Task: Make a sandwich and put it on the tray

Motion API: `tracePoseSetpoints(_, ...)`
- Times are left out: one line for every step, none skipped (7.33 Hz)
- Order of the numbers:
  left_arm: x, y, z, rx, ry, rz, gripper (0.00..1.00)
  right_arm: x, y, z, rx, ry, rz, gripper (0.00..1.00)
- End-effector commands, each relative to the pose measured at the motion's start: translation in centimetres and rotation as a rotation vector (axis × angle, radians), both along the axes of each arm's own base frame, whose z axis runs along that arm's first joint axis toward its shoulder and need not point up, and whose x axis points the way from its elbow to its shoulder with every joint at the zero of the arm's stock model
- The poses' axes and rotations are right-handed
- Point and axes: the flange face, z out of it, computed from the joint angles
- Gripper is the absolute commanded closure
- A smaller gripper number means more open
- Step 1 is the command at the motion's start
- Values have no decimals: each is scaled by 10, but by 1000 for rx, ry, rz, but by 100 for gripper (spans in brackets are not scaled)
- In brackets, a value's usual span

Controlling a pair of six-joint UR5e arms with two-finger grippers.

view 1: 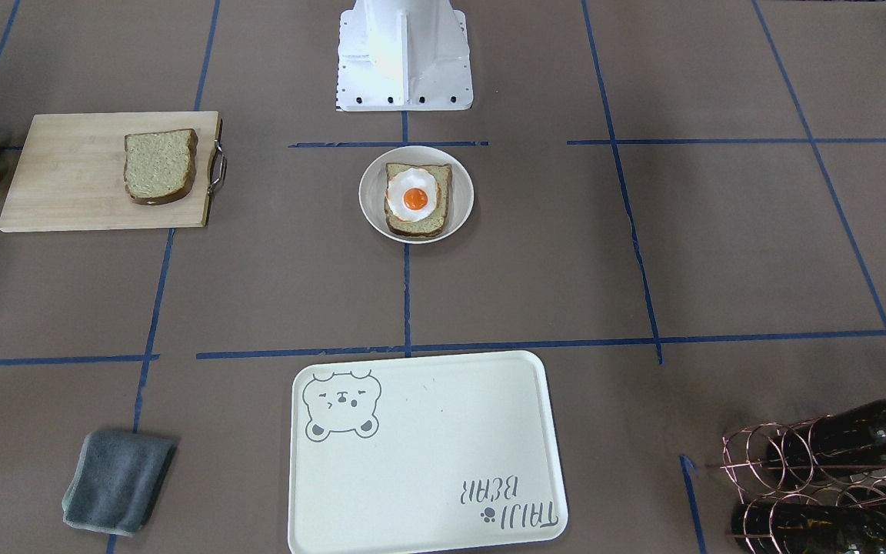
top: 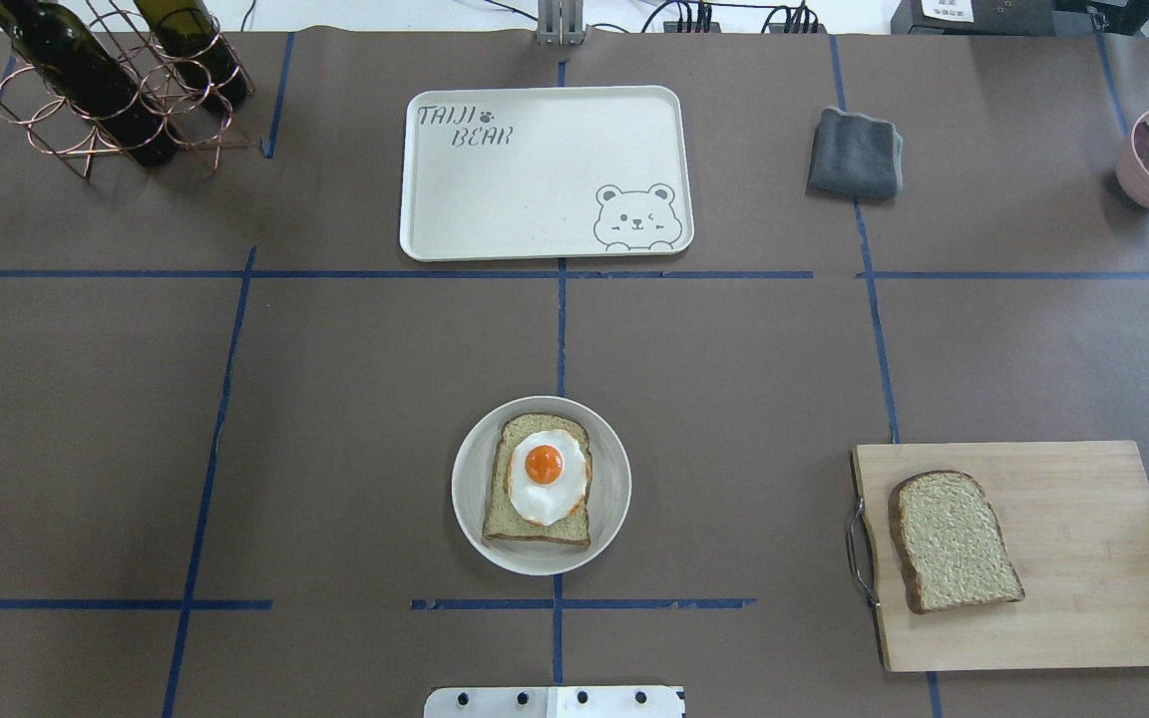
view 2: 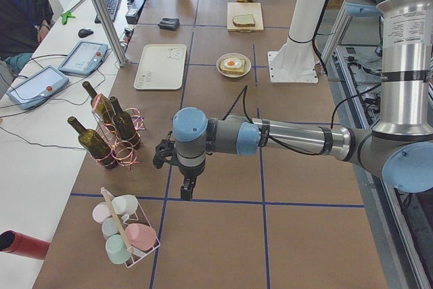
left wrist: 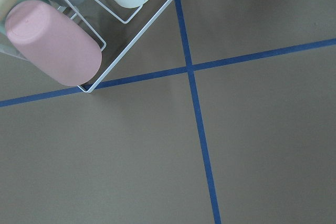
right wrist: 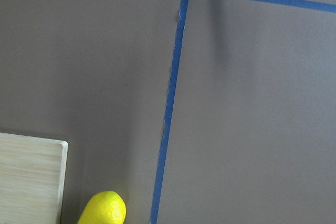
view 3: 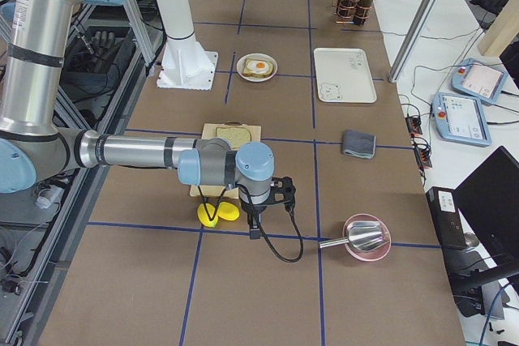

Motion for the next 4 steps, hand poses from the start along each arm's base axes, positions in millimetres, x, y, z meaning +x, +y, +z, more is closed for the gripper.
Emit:
tracePoseSetpoints(0, 0, -2, 6, 1, 1, 0, 0, 1, 2, -5, 1, -1, 0)
tracePoseSetpoints(0, 1, -4, 9, 0, 1, 0, 0, 1, 2, -7, 1, 1, 0)
tracePoseSetpoints(1, 0, -6, 16, -1, 4, 0, 0, 2, 6, -16, -1, 2, 0)
tracePoseSetpoints(2, -1, -8, 21, 1, 4, 0, -1, -4, -5, 4, -10, 8, 0)
